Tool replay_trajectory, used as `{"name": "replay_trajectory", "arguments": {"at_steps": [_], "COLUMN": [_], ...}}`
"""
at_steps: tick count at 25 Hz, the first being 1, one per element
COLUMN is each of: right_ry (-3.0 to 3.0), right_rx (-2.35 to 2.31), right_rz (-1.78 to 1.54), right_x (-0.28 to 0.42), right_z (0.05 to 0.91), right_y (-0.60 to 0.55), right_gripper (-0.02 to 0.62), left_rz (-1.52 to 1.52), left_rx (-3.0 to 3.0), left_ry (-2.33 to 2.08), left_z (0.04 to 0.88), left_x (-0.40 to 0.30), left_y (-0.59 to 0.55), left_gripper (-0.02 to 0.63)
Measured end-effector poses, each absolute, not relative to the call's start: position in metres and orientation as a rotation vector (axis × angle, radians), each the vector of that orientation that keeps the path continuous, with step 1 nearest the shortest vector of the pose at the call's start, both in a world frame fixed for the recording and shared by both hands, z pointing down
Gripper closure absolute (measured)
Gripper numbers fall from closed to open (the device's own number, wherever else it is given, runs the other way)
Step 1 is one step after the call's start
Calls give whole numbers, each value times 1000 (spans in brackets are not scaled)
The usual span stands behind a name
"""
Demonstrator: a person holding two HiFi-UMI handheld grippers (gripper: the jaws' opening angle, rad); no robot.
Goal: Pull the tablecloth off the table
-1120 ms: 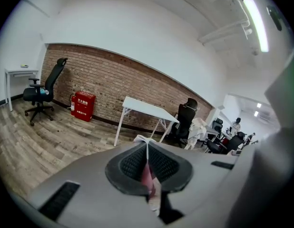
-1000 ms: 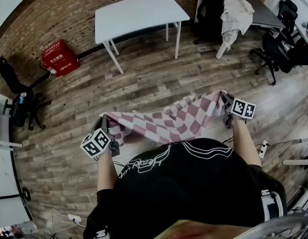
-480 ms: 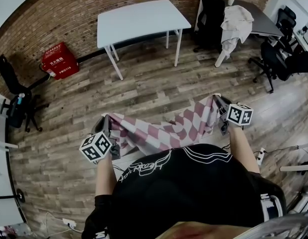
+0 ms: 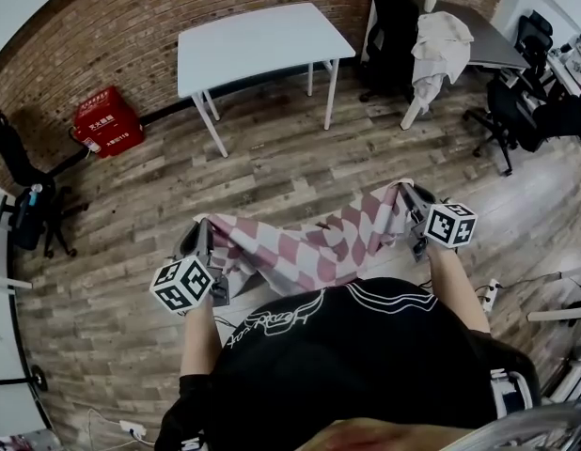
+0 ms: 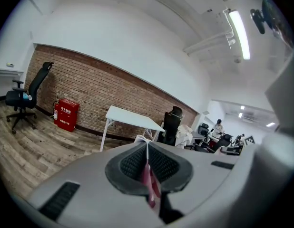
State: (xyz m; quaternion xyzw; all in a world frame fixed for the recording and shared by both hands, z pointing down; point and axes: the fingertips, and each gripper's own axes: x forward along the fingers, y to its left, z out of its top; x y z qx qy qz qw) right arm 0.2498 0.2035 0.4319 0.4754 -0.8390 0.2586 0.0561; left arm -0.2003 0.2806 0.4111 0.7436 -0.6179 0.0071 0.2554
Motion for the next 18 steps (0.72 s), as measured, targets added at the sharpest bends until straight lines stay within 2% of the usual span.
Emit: {"name": "replay_trajectory", "arguments": {"at_steps": [18], "right_ry": [-2472], "right_rx": [1436], "right_rz": [890], "right_x": [262], "right_z": [471], "right_y": [203], "right_gripper": [598], "left_rz": [59], "left_rx": [1959], "left_ry": [-1654], "left_z": [449], "left_x": [-195], "left_y": [269], "left_gripper": [598]}}
